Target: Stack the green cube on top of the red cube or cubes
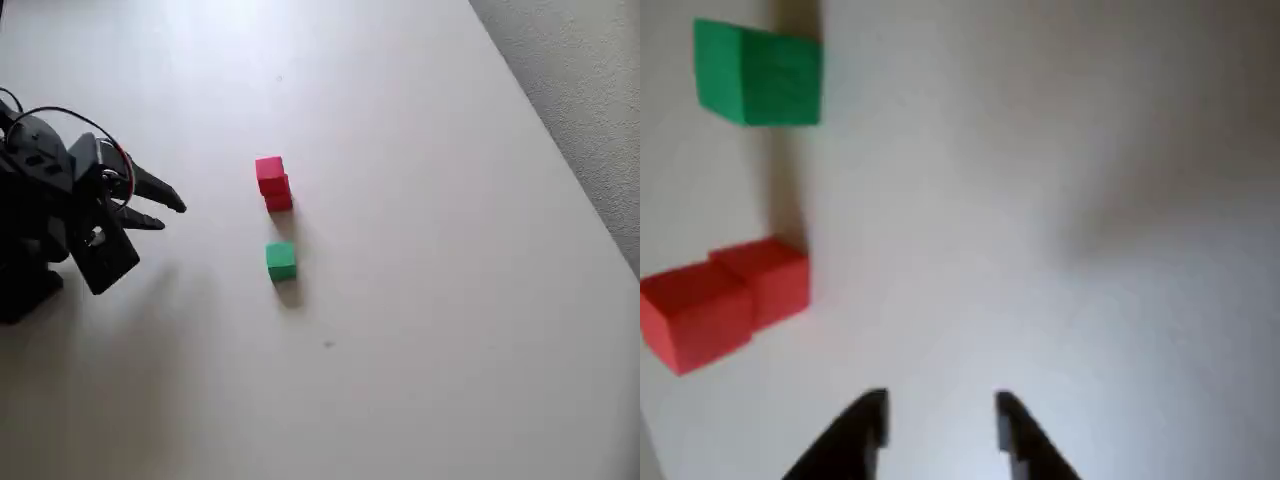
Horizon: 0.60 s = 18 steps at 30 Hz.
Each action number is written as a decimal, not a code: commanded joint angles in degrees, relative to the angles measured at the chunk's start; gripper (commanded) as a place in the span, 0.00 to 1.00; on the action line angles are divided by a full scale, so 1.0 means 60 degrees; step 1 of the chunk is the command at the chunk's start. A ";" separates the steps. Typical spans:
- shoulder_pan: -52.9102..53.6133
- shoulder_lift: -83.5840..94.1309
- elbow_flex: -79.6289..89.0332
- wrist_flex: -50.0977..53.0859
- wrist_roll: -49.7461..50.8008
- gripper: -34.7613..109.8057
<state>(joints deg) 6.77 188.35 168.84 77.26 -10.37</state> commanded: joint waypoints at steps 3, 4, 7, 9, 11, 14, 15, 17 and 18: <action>-0.0015 0.0059 0.0015 0.0059 0.0000 0.33; -0.0015 0.0059 0.0015 0.0059 0.0000 0.33; -0.0015 0.0059 0.0015 0.0059 0.0000 0.33; -0.0015 0.0059 0.0015 0.0059 0.0000 0.33; -0.0015 0.0059 0.0015 0.0059 -0.0015 0.33; -0.0249 0.0059 0.0015 0.0059 -0.0190 0.33; -0.0249 0.0059 0.0015 0.0059 -0.0190 0.33; -0.0249 0.0059 0.0015 0.0059 -0.0205 0.33; -0.0249 0.0059 0.0015 0.0059 -0.0205 0.33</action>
<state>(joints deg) 5.80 188.35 168.84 77.17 -10.90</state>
